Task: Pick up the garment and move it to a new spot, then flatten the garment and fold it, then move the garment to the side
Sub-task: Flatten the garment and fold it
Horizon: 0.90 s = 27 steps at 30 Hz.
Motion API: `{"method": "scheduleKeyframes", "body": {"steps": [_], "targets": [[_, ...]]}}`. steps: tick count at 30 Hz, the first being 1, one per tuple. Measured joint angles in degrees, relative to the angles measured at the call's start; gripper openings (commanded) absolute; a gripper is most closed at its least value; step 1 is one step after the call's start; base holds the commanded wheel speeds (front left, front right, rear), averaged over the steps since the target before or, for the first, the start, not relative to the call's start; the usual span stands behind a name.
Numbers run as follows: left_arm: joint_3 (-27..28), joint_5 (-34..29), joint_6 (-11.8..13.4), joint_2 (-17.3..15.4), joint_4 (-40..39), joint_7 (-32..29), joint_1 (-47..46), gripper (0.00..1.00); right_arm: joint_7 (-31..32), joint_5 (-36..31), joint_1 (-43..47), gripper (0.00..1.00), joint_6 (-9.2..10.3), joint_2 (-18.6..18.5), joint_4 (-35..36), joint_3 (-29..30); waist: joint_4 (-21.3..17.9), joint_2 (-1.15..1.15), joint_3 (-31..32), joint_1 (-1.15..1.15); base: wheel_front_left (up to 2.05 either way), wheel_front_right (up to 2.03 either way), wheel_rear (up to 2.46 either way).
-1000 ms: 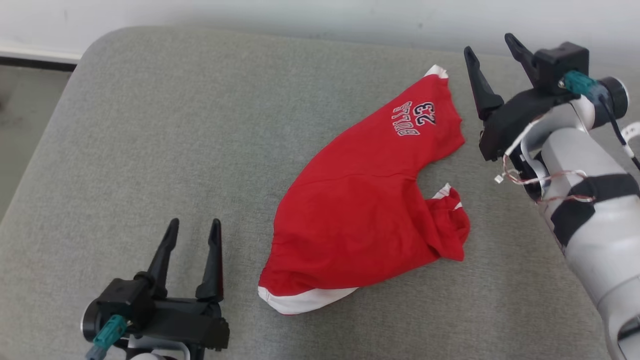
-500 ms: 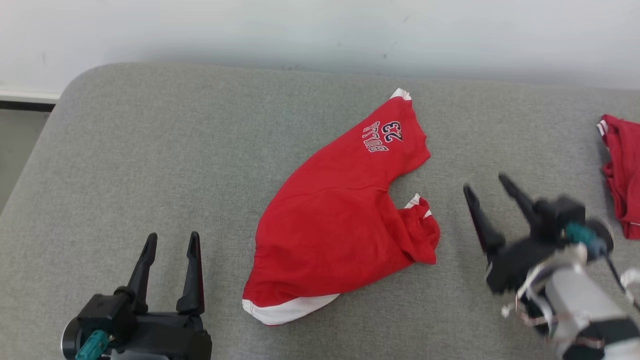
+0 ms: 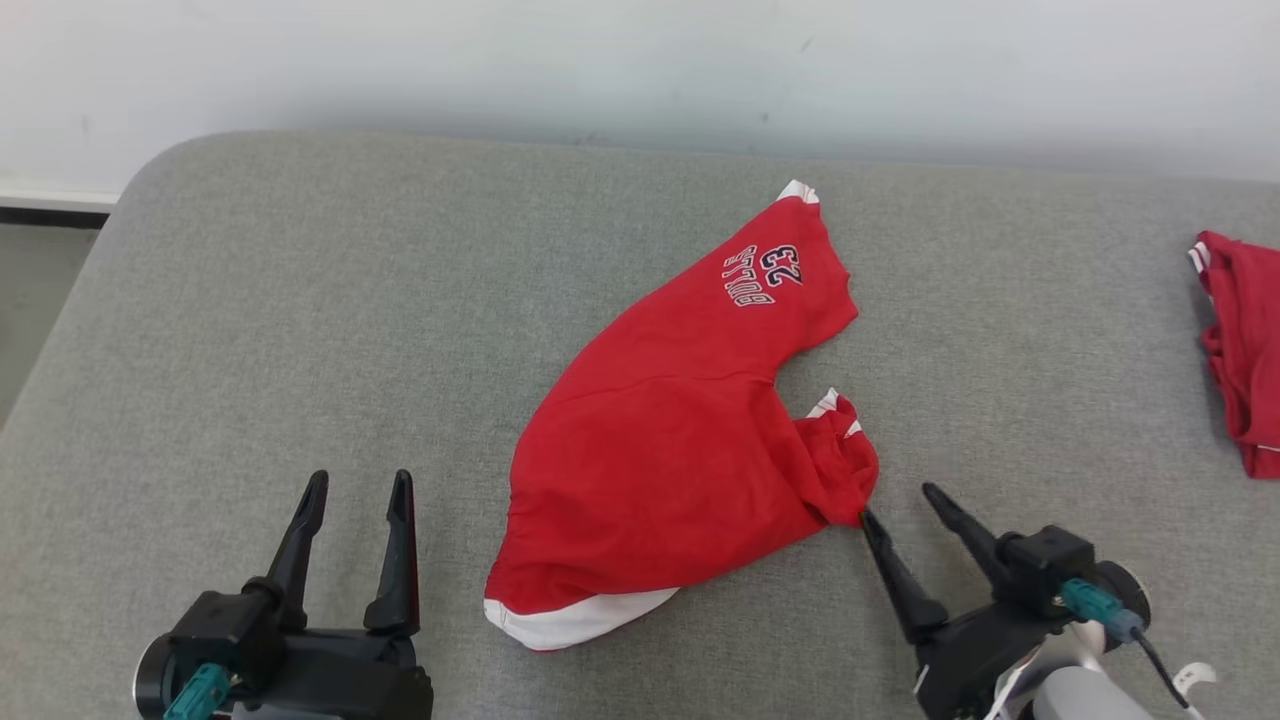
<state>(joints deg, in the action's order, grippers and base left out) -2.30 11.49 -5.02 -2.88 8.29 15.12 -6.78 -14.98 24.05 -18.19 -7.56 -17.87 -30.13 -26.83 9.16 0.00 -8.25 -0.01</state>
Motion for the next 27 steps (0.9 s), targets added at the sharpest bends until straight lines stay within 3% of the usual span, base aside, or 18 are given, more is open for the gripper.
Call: {"method": "scheduleKeyframes", "body": {"steps": [8,9,10,11,12,17,27], "targets": [[-0.13,-0.4,-0.32,0.0,0.36,0.0,-0.72,1.0,0.01,0.6,-2.92,1.0,0.0,1.08,-5.45,-3.74,1.41,0.0,-1.51,0.0,0.0,0.0,0.0],[-0.15,-0.4,-0.45,0.0,0.41,0.0,-0.82,1.0,0.01,1.0,-3.37,0.75,0.0,1.21,-6.16,-4.35,1.58,0.0,-1.64,0.0,0.0,0.0,0.0],[-0.2,-0.4,-0.47,0.0,0.46,0.0,-0.91,1.0,0.01,1.24,-3.82,0.37,0.0,1.35,-6.84,-4.88,1.73,0.0,-1.77,0.0,0.0,0.0,0.0],[-0.22,-0.4,-0.46,0.0,0.47,0.0,-0.97,1.0,0.01,1.25,-4.29,0.07,0.0,1.46,-7.53,-5.31,1.84,0.0,-1.86,0.0,0.0,0.0,0.0],[-0.23,-0.38,-0.45,0.0,0.54,0.0,-0.97,1.0,0.01,1.47,-4.71,0.0,0.0,1.59,-8.01,-5.56,1.92,0.0,-1.91,0.01,0.0,0.0,0.0],[-0.1,-0.38,-0.05,0.01,0.9,0.0,-0.72,1.0,0.01,2.18,-5.65,0.0,0.0,1.65,-7.19,-5.76,1.66,0.0,-1.03,0.01,0.0,0.0,0.0],[0.22,-0.65,-0.12,-0.01,1.76,0.0,1.81,1.0,0.0,2.07,2.66,0.0,0.0,-0.38,4.32,-1.31,-0.69,0.0,2.91,0.0,0.0,0.0,0.0]]}}
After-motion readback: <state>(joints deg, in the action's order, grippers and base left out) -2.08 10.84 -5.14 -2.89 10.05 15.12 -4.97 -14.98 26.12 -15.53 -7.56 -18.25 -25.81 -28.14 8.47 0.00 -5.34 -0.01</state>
